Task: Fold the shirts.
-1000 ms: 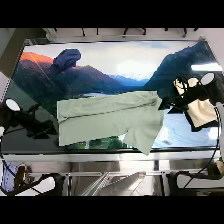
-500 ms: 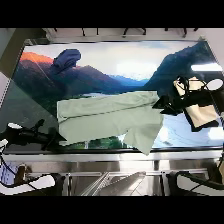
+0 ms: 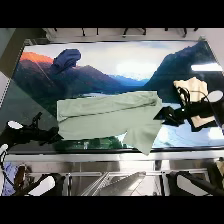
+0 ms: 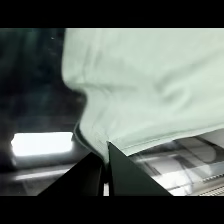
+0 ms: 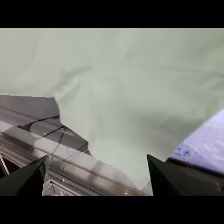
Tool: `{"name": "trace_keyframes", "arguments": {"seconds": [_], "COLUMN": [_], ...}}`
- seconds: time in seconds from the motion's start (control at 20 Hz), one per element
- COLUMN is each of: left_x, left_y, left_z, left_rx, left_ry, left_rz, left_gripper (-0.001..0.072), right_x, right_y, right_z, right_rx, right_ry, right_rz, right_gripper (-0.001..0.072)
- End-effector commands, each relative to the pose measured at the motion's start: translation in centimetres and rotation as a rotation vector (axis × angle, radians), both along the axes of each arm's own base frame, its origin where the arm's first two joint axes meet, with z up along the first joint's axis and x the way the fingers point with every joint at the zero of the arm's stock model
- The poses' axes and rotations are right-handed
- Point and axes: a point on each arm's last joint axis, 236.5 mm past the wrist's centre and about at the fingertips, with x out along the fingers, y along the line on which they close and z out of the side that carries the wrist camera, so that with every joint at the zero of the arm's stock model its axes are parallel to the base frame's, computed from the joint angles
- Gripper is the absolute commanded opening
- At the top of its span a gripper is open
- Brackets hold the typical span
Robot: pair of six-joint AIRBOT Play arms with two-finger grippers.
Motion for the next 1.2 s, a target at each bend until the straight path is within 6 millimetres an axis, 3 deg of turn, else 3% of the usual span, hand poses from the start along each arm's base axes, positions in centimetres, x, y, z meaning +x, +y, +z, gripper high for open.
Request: {"name": "trace_keyframes", "arguments": {"seconds": [0.0, 0.2, 0.45, 0.6, 0.65, 0.7, 0.75, 0.9, 1.05, 1.15], "left_x": [-1.8, -0.4, -0.6, -0.7, -0.8, -0.9, -1.1, -3.2, -5.2, -5.6], "left_y": [1.8, 1.8, 1.5, 1.4, 1.4, 1.4, 1.3, 1.1, 3.5, 4.2], "left_z": [2.2, 5.1, 6.0, 6.0, 6.0, 6.0, 6.0, 5.8, 6.1, 6.9], "left_rx": [0.128, 0.167, 0.167, 0.164, 0.164, 0.163, 0.160, 0.158, 0.284, 0.335], "left_ry": [0.008, -0.136, -0.164, -0.157, -0.157, -0.152, -0.145, -0.066, -0.010, -0.028], "left_rz": [0.016, 0.042, 0.041, 0.037, 0.036, 0.032, 0.029, -0.009, 0.059, 0.092], "left_gripper": [0.0013, 0.0014, 0.0013, 0.0013, 0.0014, 0.0014, 0.0014, 0.0013, 0.0014, 0.0013], "right_x": [-4.7, -6.2, -5.8, -4.6, -4.1, -4.1, -4.5, -8.2, -12.5, -14.1], "right_y": [-1.0, -1.2, 2.7, 5.1, 5.9, 6.6, 6.7, 5.6, 1.4, -1.3], "right_z": [-4.0, -7.9, -10.9, -12.2, -11.9, -11.1, -10.3, -7.6, -5.8, -4.1], "right_rx": [-0.013, -0.034, -0.010, 0.000, 0.033, 0.068, 0.090, 0.088, -0.147, -0.298], "right_ry": [0.114, 0.147, 0.110, 0.059, 0.014, -0.028, -0.034, 0.050, 0.077, 0.036], "right_rz": [-0.069, -0.193, -0.203, -0.173, -0.136, -0.071, -0.021, 0.097, 0.164, 0.138], "right_gripper": [0.0708, 0.0707, 0.0708, 0.0701, 0.0581, 0.0211, 0.0032, 0.0032, 0.0032, 0.0032]}}
